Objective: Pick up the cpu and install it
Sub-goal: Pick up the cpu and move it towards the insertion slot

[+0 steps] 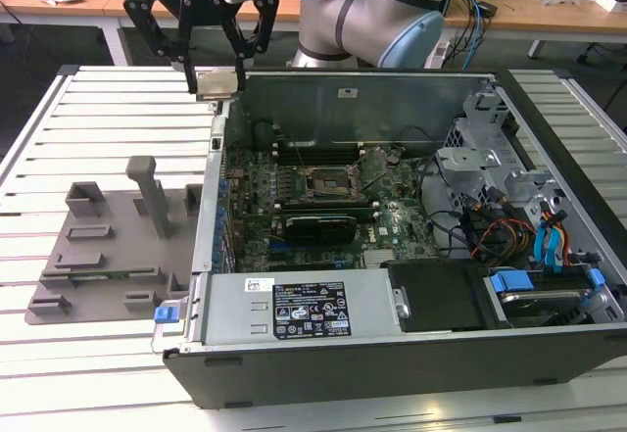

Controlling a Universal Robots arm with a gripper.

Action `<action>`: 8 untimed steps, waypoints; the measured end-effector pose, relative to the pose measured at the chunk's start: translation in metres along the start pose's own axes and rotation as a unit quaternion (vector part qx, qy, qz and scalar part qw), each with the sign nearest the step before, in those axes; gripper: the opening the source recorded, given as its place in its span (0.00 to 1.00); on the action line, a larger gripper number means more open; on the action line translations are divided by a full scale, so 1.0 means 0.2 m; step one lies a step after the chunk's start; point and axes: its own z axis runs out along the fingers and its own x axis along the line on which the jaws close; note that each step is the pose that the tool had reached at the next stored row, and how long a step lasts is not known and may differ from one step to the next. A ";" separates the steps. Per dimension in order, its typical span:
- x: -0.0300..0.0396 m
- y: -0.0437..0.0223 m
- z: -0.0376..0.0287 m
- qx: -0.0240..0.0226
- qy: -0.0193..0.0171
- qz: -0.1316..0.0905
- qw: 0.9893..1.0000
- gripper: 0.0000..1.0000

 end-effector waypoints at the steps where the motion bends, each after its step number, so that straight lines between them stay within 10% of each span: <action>1: -0.008 0.000 0.005 0.000 0.000 0.003 1.000 0.55; 8: -0.126 0.010 0.031 0.000 0.001 0.013 1.000 0.55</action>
